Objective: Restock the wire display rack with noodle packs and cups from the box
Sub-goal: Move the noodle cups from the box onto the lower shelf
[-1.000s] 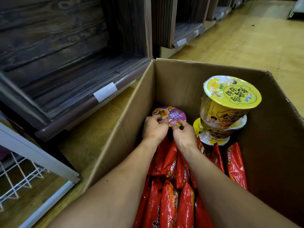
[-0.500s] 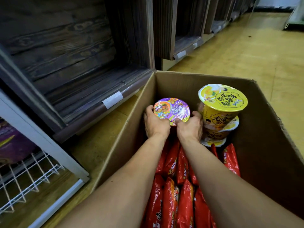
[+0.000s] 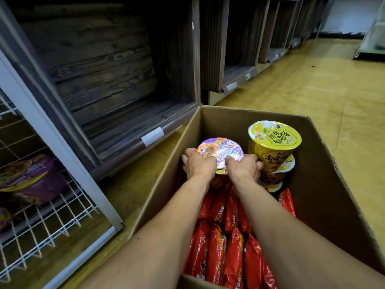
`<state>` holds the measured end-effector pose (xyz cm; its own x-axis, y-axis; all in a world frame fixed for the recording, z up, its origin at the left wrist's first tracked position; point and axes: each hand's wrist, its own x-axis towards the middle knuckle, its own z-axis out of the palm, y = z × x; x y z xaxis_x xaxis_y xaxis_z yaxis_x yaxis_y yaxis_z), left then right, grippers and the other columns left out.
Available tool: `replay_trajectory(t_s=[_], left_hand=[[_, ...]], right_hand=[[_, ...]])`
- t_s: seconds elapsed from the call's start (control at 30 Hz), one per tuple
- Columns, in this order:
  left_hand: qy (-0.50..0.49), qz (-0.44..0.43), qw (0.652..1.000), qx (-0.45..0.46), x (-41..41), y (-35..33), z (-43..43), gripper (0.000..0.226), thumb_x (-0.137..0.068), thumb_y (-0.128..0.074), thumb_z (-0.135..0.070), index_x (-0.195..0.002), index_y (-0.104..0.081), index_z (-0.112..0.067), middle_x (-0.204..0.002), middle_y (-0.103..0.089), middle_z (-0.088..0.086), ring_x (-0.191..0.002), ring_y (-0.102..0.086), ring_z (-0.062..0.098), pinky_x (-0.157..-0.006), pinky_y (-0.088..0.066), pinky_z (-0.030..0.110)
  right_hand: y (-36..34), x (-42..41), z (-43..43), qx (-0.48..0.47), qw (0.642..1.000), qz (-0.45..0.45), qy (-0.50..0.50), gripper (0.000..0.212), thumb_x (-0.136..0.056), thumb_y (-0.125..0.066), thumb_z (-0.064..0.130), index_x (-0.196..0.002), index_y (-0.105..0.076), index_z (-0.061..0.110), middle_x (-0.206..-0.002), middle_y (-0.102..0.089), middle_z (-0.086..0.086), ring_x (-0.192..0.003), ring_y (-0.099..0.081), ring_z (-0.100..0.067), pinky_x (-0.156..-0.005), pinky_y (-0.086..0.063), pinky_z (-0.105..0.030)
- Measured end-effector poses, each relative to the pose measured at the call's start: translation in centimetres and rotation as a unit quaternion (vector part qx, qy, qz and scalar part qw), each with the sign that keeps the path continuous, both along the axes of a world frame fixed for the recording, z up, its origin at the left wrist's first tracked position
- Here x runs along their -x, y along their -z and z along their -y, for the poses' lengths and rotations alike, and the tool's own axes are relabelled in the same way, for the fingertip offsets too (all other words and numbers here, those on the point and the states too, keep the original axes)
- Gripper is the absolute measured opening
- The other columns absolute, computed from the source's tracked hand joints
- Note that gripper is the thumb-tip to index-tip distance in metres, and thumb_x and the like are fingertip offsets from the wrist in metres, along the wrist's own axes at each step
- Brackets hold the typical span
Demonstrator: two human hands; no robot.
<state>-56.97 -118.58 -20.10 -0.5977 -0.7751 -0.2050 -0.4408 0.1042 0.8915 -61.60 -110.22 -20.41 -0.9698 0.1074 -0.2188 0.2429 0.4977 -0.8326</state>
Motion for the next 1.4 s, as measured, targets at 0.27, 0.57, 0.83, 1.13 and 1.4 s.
replay_trajectory(t_s=[0.27,0.57,0.83,1.13,1.4], left_hand=[[0.030,0.035,0.999,0.010,-1.4,-2.7,0.4,0.052,-0.084,-0.064,-0.026,-0.133,-0.058,-0.009,-0.142,-0.046,0.011,-0.128,-0.050,0.035,-0.105,-0.046,0.040],[0.051,-0.005,0.990,0.128,-3.6,-6.1,1.4,0.053,-0.089,-0.064,-0.038,-0.134,-0.057,-0.012,-0.133,-0.060,0.009,-0.121,-0.059,0.031,-0.099,-0.049,0.037],[0.022,-0.122,0.985,0.119,-5.7,-8.8,2.8,0.039,-0.089,-0.063,-0.036,-0.125,-0.068,-0.020,-0.116,-0.070,0.001,-0.110,-0.065,0.023,-0.096,-0.053,0.039],[0.071,-0.204,0.975,0.050,-8.2,-10.6,3.3,0.067,-0.094,-0.061,-0.048,-0.153,-0.027,-0.045,-0.136,-0.037,0.006,-0.138,-0.037,0.028,-0.118,-0.032,0.044],[0.027,-0.242,0.970,-0.005,-10.8,-11.1,4.7,0.087,-0.074,-0.062,-0.065,-0.151,-0.026,-0.049,-0.143,-0.044,0.004,-0.130,-0.048,0.023,-0.112,-0.042,0.046]], right_hand=[[-3.0,-1.0,-0.8,0.014,0.999,-0.033,-0.005,0.058,-0.090,-0.069,0.032,-0.136,-0.045,0.007,-0.145,-0.046,-0.021,-0.137,-0.039,-0.039,-0.107,-0.036,-0.038],[-6.8,-2.9,-0.5,0.077,0.991,-0.096,-0.046,0.040,-0.093,-0.060,0.026,-0.127,-0.044,0.011,-0.117,-0.064,-0.016,-0.111,-0.059,-0.037,-0.088,-0.043,-0.036],[-9.6,-4.1,0.4,0.150,0.978,-0.136,-0.041,0.030,-0.089,-0.064,0.032,-0.115,-0.049,0.024,-0.104,-0.064,-0.003,-0.101,-0.061,-0.030,-0.092,-0.050,-0.040],[-12.2,-5.6,2.1,0.211,0.966,-0.142,-0.051,0.029,-0.091,-0.064,0.032,-0.117,-0.054,0.024,-0.105,-0.061,-0.001,-0.095,-0.059,-0.023,-0.075,-0.041,-0.029],[-13.6,-7.8,3.8,0.211,0.955,-0.164,-0.130,0.027,-0.087,-0.066,0.036,-0.111,-0.055,0.033,-0.109,-0.068,0.000,-0.101,-0.065,-0.022,-0.089,-0.053,-0.038]])
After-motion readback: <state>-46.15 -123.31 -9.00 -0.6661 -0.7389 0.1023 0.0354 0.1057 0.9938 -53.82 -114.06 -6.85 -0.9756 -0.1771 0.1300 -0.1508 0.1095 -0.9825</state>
